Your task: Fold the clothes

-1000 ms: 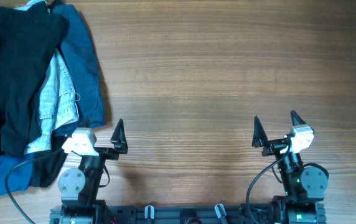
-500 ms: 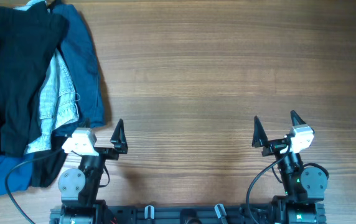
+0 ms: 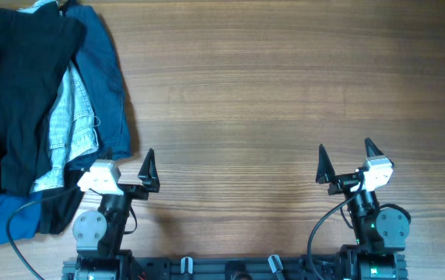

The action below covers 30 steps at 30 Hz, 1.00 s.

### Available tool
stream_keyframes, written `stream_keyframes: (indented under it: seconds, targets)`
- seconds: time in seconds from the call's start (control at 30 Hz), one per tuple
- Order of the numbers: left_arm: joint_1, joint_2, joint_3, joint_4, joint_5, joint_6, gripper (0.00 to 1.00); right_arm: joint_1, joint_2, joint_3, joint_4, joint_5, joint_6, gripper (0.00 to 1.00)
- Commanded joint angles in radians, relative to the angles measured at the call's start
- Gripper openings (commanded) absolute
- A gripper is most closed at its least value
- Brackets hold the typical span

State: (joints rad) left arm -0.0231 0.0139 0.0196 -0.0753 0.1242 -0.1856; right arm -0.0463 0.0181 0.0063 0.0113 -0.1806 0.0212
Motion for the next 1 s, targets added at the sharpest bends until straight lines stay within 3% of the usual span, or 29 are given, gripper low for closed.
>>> stream_keyframes:
  seconds: [0.0,0.1,0.2,0.3,0.47,0.5,0.7,0.83,0.97]
  targets:
    - [0.008,-0.007,-0.009,0.008,-0.013,-0.002,1.00,0.004,-0.008,-0.001,0.003,0.036,-0.024,1.00]
    - [0.008,-0.007,-0.009,0.003,-0.013,-0.003,1.00,0.004,-0.008,-0.001,0.041,0.023,-0.018,1.00]
    - [0.008,-0.007,-0.009,0.051,0.090,-0.018,1.00,0.004,-0.008,0.001,0.183,-0.112,-0.019,1.00]
    - [0.008,-0.007,0.024,0.074,0.134,-0.057,1.00,0.004,0.000,0.043,0.205,-0.199,-0.018,1.00]
    - [0.008,0.103,0.209,-0.038,0.078,-0.057,1.00,0.004,0.192,0.250,0.158,-0.229,-0.023,1.00]
    - [0.008,0.149,0.254,-0.059,0.064,-0.054,1.00,0.004,0.298,0.335,0.148,-0.265,-0.033,1.00]
    - [0.008,0.665,0.684,-0.219,0.036,-0.023,1.00,0.004,0.819,0.818,0.013,-0.495,-0.044,1.00]
    - [0.009,1.052,1.102,-0.512,0.024,0.027,1.00,0.004,1.148,1.188,-0.302,-0.565,-0.048,1.00]
    - [0.009,1.357,1.495,-0.818,0.101,0.114,1.00,0.004,1.355,1.356,-0.480,-0.587,-0.021,1.00]
